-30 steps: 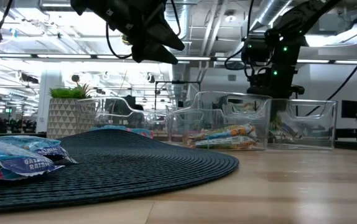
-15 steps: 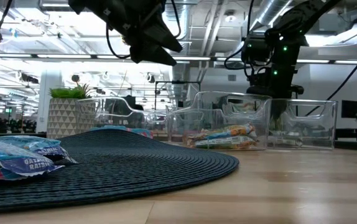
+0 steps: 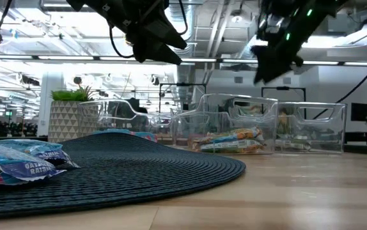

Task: Pick and place Granola Bars by type
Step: Put the blue granola bar into the right transparent bin

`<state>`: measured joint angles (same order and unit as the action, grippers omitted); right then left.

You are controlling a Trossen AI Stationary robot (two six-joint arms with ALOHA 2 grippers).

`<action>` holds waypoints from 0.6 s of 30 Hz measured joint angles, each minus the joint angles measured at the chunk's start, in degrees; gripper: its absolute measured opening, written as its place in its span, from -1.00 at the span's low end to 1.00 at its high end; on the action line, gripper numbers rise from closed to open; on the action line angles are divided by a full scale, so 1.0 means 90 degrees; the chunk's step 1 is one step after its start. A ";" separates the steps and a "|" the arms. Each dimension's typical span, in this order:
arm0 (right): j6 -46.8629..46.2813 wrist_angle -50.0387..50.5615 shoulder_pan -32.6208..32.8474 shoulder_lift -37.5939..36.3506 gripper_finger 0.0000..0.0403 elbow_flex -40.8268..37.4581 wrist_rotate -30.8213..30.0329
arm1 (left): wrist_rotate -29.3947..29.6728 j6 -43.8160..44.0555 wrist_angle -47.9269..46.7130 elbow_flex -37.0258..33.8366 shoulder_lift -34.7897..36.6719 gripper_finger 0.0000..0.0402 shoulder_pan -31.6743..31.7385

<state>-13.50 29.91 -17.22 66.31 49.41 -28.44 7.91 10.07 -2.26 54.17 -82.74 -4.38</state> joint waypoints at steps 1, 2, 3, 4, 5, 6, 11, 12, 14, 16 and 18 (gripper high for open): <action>0.0122 -0.0148 0.0194 -0.0176 0.11 0.0000 0.0015 | 0.0003 -0.0056 -0.0009 0.0000 0.0000 0.41 -0.0032; 0.0242 -0.0310 0.0392 -0.0333 0.11 0.0000 0.0021 | -0.0004 -0.0128 -0.0056 0.0000 0.0000 0.41 -0.0077; 0.0366 -0.0493 0.0600 -0.0483 0.11 0.0001 0.0022 | -0.0032 -0.0206 -0.0151 0.0000 0.0000 0.41 -0.0122; 0.0473 -0.0634 0.0799 -0.0629 0.11 0.0002 0.0026 | -0.0107 -0.0271 -0.0296 0.0000 0.0000 0.41 -0.0166; 0.0544 -0.0745 0.0989 -0.0762 0.11 0.0002 0.0024 | -0.0209 -0.0302 -0.0452 0.0000 0.0000 0.41 -0.0213; 0.0620 -0.0879 0.1179 -0.0873 0.11 0.0002 0.0025 | -0.0305 -0.0314 -0.0610 0.0000 0.0000 0.41 -0.0269; 0.0673 -0.1310 0.2107 -0.1202 0.10 0.0002 0.0024 | -0.0369 -0.0251 -0.1527 0.0000 0.0000 0.41 -0.0743; 0.0676 -0.1354 0.2273 -0.1210 0.09 0.0002 0.0020 | -0.0315 -0.0215 -0.1681 0.0000 0.0000 0.41 -0.0872; 0.0716 -0.1485 0.2591 -0.1197 0.09 0.0002 0.0018 | -0.0256 -0.0161 -0.1952 0.0000 0.0000 0.41 -0.1129; 0.0719 -0.1531 0.2894 -0.1196 0.09 0.0002 0.0019 | -0.0242 -0.0077 -0.2169 0.0000 0.0000 0.41 -0.1402; 0.0717 -0.1611 0.3197 -0.1193 0.09 0.0002 0.0016 | -0.0242 0.0062 -0.2405 0.0000 0.0000 0.41 -0.1645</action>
<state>-7.05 15.41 11.56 55.57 49.43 -28.30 5.74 10.63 -23.90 54.17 -82.74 -19.19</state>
